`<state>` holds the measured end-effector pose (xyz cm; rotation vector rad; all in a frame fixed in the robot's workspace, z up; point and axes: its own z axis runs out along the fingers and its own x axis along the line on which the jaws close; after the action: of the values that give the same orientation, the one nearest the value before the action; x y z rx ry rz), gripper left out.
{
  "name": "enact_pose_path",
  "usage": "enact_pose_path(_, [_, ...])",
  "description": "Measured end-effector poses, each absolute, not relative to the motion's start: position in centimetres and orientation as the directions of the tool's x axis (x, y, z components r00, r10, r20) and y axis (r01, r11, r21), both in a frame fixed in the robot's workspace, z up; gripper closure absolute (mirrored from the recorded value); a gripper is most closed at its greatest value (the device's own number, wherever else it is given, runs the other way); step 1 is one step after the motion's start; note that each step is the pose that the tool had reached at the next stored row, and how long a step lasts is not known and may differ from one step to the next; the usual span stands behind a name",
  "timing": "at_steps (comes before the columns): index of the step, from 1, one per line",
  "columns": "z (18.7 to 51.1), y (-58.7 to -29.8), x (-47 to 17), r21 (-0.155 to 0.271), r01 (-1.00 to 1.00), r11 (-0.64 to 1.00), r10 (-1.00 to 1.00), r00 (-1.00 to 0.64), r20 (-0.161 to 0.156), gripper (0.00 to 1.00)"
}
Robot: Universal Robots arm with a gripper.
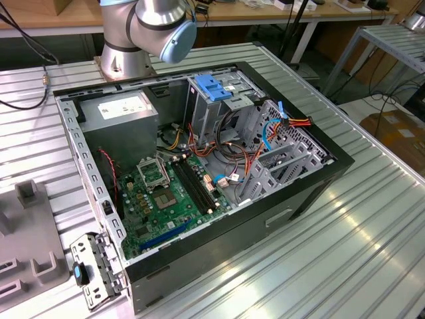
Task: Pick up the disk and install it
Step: 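Pick up the disk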
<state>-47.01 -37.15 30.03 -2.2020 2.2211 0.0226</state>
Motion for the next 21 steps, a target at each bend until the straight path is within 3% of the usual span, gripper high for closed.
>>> enact_pose_path(21, [30.22, -37.15, -47.01, 0.000, -1.000, 0.009, -1.000, -0.009, -0.021, 0.63])
